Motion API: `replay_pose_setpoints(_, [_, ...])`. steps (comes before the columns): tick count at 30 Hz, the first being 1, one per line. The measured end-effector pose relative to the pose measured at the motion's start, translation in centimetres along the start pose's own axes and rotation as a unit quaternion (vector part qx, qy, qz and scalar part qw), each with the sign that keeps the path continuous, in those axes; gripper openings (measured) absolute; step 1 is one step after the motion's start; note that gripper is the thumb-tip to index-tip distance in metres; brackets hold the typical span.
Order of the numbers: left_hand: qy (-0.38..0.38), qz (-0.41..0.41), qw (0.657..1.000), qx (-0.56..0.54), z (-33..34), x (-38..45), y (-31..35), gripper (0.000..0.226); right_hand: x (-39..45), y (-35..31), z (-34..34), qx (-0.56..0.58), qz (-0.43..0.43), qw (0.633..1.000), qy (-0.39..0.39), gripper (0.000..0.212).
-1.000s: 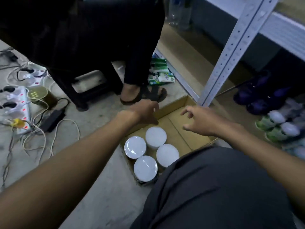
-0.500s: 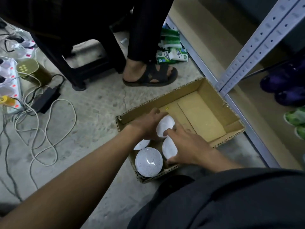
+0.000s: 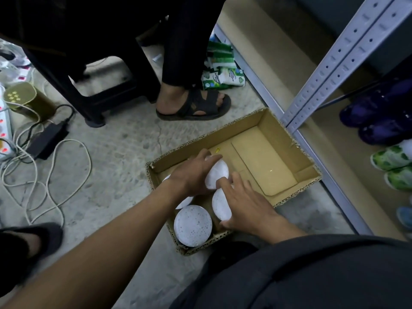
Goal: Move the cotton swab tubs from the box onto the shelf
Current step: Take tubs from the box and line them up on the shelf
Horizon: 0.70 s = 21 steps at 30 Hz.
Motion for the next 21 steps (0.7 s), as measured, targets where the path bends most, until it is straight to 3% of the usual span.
replay_pose_setpoints(9, [0.062, 0.027, 0.997, 0.03, -6.9, 0.3, 2.9, 0.103, 0.1, 1.7, -9.3, 0.014, 0.01, 0.999, 0.035, 0.089])
replay_pose_setpoints(21, [0.168, 0.108, 0.977, 0.074, -24.2, 0.0, 17.1, 0.111, -7.5, 3.7, -30.0, -0.035, 0.026, 0.98, 0.192, 0.088])
Point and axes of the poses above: each hand's wrist, its own x-axis towards the middle knuckle, its own z-axis out of the palm, y = z × x, the point moved 4 cm from there along x, towards the middle knuckle, and after that the axes turned 12 degrees about y, right-handed, at the moved point
